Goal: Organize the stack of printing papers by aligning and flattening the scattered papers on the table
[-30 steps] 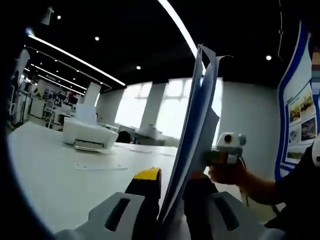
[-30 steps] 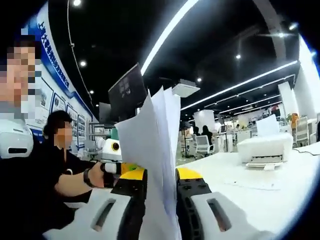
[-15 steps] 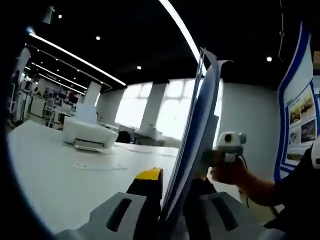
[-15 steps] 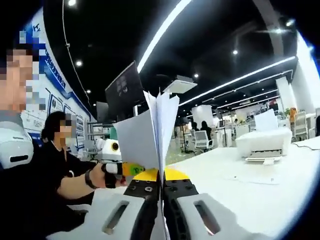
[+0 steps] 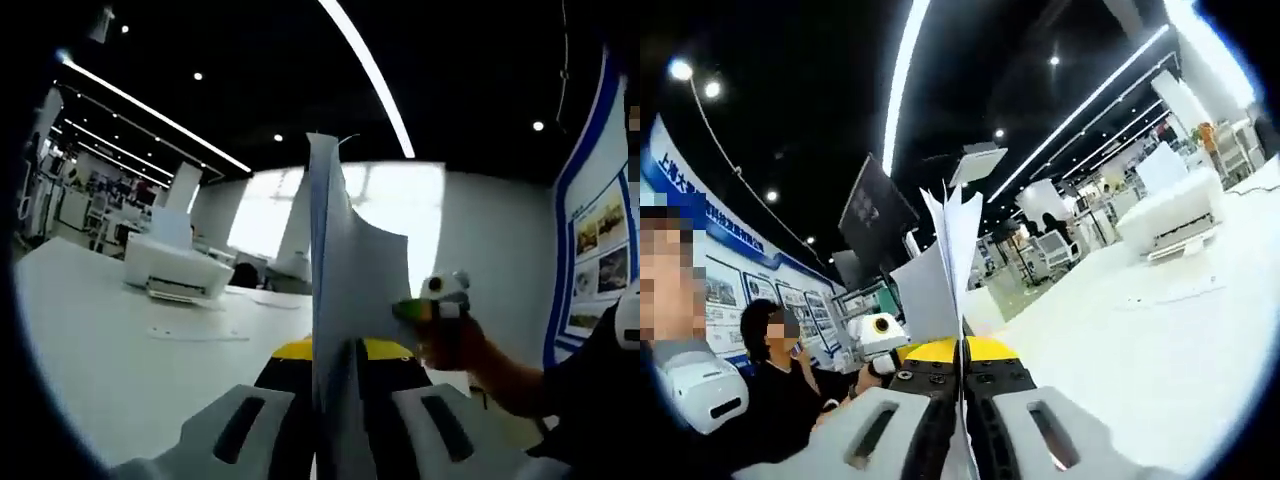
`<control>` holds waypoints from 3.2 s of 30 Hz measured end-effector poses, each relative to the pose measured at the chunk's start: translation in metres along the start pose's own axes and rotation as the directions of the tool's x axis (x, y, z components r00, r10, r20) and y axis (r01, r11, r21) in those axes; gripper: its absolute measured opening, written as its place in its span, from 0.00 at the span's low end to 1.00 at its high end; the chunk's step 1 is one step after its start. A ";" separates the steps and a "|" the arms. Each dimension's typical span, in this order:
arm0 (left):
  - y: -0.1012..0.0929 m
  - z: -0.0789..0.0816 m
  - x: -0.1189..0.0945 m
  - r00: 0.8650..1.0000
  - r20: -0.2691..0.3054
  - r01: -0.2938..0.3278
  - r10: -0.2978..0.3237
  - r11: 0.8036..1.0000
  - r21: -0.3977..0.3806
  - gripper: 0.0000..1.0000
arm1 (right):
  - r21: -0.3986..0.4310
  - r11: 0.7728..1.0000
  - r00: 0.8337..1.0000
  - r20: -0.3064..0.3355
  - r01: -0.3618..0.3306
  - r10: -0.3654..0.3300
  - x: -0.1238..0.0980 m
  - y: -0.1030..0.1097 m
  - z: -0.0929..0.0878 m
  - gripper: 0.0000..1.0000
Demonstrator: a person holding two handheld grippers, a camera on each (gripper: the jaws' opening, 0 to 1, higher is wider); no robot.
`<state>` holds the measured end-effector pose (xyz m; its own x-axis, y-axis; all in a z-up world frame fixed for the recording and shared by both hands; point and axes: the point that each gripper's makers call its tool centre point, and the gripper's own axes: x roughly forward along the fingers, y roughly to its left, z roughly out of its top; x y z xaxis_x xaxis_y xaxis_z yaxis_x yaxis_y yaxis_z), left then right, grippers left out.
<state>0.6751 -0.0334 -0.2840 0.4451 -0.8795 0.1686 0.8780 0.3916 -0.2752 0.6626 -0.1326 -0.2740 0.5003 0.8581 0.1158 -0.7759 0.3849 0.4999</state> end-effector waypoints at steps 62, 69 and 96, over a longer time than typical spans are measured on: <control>0.090 -0.130 -0.023 0.889 -0.352 -0.267 0.293 0.956 0.122 0.25 | 0.028 0.953 0.932 -0.218 0.301 -0.288 0.004 -0.140 -0.091 0.00; 0.092 -0.139 -0.023 0.885 -0.351 -0.279 0.307 0.952 0.129 0.25 | 0.042 0.943 0.922 -0.228 0.330 -0.313 -0.001 -0.149 -0.104 0.00; 0.093 -0.147 -0.029 0.887 -0.333 -0.290 0.319 0.948 0.134 0.27 | 0.010 0.927 0.898 -0.255 0.375 -0.360 0.000 -0.180 -0.111 0.00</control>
<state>0.7181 -0.0116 -0.4536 0.6161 -0.7456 -0.2538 0.7265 0.6625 -0.1825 0.7596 -0.1645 -0.4590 0.6303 0.7183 -0.2947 -0.5280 0.6749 0.5155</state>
